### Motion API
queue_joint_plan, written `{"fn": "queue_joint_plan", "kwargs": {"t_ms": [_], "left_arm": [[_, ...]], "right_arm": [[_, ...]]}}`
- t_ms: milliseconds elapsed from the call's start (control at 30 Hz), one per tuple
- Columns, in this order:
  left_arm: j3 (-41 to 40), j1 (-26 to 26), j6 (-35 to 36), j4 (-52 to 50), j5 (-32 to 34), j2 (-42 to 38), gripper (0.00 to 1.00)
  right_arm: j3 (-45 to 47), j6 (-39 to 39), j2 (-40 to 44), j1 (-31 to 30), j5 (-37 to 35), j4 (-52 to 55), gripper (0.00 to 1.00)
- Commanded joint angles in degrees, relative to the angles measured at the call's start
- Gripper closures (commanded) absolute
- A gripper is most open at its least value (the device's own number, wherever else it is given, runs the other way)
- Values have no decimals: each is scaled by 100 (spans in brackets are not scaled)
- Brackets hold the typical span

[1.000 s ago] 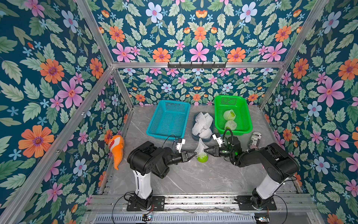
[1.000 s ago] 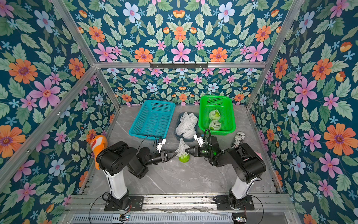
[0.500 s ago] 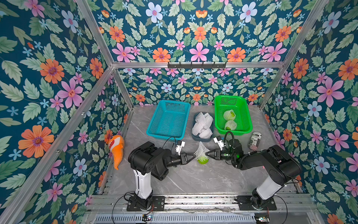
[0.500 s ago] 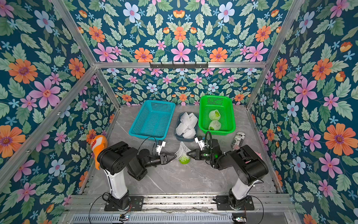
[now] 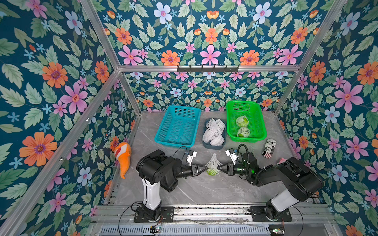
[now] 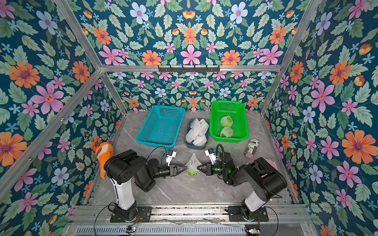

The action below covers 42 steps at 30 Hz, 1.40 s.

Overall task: Sleeve custard apples in foam nets
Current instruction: Put on the foam net on the custard apple.

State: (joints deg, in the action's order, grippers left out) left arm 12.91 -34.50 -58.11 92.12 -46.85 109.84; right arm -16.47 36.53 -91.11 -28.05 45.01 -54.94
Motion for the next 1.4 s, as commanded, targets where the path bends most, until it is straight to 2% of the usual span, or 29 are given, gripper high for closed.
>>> {"fn": "queue_joint_plan", "kwargs": {"t_ms": [0, 400, 733, 967, 1100, 1367], "left_arm": [[-58, -4, 180, 630, -60, 28, 99], [-139, -12, 271, 629, -108, 142, 99], [-203, -8, 323, 638, -114, 272, 100], [-310, -4, 397, 641, -49, 290, 100], [-401, 5, 407, 641, 4, 237, 100], [-499, 162, 406, 621, 44, 376, 100]], "right_arm": [[24, -313, 121, -135, -338, 209, 100], [46, -484, 102, -479, -546, 549, 100], [209, 97, -803, -493, -415, -882, 100], [419, 257, -883, -491, -458, -1713, 100], [449, 180, -887, -533, -375, -1763, 100], [217, -23, -875, -570, -492, -1092, 100]]}}
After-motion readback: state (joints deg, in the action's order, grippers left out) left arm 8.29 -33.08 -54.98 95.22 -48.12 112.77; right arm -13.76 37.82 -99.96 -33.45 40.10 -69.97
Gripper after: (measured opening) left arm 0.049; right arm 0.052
